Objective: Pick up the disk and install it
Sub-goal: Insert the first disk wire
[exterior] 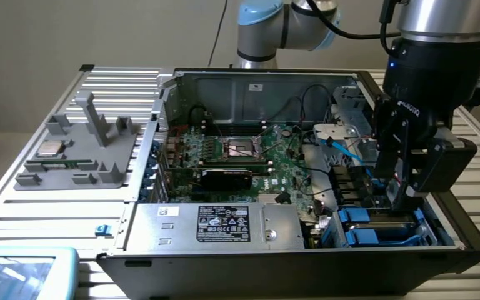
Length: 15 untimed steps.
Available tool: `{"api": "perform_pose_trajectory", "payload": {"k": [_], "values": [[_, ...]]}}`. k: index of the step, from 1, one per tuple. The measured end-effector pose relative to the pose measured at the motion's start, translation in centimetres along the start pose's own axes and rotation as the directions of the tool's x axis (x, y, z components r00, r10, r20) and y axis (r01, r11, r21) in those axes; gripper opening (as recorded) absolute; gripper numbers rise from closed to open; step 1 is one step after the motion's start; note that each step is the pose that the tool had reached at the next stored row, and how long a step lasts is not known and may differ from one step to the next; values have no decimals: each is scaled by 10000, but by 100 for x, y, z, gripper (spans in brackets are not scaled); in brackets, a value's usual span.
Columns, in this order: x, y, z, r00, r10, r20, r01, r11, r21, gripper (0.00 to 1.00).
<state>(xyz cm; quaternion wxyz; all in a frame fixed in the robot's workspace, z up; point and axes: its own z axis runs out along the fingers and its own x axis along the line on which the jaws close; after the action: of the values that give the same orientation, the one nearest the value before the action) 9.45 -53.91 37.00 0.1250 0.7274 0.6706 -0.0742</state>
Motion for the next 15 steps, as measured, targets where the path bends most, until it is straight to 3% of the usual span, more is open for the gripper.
{"api": "perform_pose_trajectory", "payload": {"k": [10, 12, 13, 15], "values": [[46, -58, 95, 9998, -213, -21, 213, 9997, -107, 66], [49, -60, 105, 9997, -256, -26, 256, 9996, -119, 64], [50, -62, 109, 9996, -280, -30, 280, 9995, -126, 56], [51, -62, 115, 9995, -322, -72, 321, 9994, -137, 56]]}}
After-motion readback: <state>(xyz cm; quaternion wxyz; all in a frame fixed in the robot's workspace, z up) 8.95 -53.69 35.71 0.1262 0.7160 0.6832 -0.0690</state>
